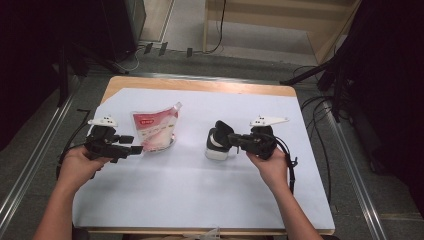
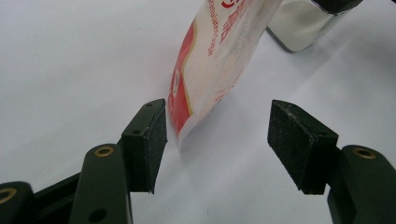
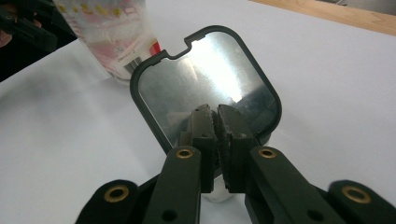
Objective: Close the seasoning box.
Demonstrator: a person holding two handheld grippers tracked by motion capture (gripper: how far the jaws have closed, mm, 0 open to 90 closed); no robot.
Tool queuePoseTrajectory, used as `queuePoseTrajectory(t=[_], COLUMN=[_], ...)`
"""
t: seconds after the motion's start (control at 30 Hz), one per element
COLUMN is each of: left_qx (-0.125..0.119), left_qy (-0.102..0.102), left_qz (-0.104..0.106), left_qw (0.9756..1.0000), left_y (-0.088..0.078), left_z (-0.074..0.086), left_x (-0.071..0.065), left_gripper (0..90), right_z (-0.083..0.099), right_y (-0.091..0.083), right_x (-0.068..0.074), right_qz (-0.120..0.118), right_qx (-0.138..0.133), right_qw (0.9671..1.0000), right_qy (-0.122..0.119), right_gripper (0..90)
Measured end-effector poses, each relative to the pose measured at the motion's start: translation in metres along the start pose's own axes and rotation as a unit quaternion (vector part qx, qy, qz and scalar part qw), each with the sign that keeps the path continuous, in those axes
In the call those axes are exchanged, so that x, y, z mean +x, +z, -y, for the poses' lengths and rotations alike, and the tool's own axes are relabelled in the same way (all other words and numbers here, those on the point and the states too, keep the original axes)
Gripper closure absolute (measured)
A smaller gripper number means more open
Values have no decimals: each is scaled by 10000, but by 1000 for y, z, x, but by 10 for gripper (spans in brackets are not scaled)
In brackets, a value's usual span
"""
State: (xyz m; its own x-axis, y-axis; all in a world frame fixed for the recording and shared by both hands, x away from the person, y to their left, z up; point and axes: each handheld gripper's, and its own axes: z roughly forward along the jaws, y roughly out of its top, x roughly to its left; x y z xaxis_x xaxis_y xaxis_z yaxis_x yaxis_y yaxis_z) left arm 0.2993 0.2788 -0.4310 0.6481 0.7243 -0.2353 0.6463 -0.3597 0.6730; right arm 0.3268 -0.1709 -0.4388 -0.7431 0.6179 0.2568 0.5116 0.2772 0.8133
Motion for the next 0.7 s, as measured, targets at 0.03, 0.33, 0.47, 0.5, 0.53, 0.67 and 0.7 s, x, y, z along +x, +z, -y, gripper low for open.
queuePoseTrajectory(t=[0.03, 0.33, 0.47, 0.5, 0.53, 0.67, 0.7], left_qx=[12, 22, 50, 39, 17, 98, 97], left_qy=[-2, -4, -14, -11, -12, -9, -2], left_qz=[-9, 31, 37, 29, 18, 53, 61], left_qw=[10000, 10000, 10000, 10000, 10000, 9999, 9999], left_y=[0, 1, 0, 0, 1, 1, 1], left_z=[0, 0, 0, 0, 1, 0, 0], left_x=[0, 0, 1, 1, 1, 1, 0], left_gripper=[388, 387, 386, 386, 386, 385, 385], right_z=[0, 0, 1, 1, 1, 1, 1], right_y=[0, 0, 4, 5, 5, 7, 6], right_x=[0, -1, 2, 2, 2, 2, 2], right_qz=[14, 76, 78, 67, 69, 81, 82], right_qx=[4, -30, 43, 41, 41, 40, 38], right_qw=[10000, 10000, 9999, 9999, 9999, 9999, 9999], right_qy=[-11, -24, -78, -77, -65, -96, -74], right_gripper=[838, 786, 787, 787, 785, 758, 743])
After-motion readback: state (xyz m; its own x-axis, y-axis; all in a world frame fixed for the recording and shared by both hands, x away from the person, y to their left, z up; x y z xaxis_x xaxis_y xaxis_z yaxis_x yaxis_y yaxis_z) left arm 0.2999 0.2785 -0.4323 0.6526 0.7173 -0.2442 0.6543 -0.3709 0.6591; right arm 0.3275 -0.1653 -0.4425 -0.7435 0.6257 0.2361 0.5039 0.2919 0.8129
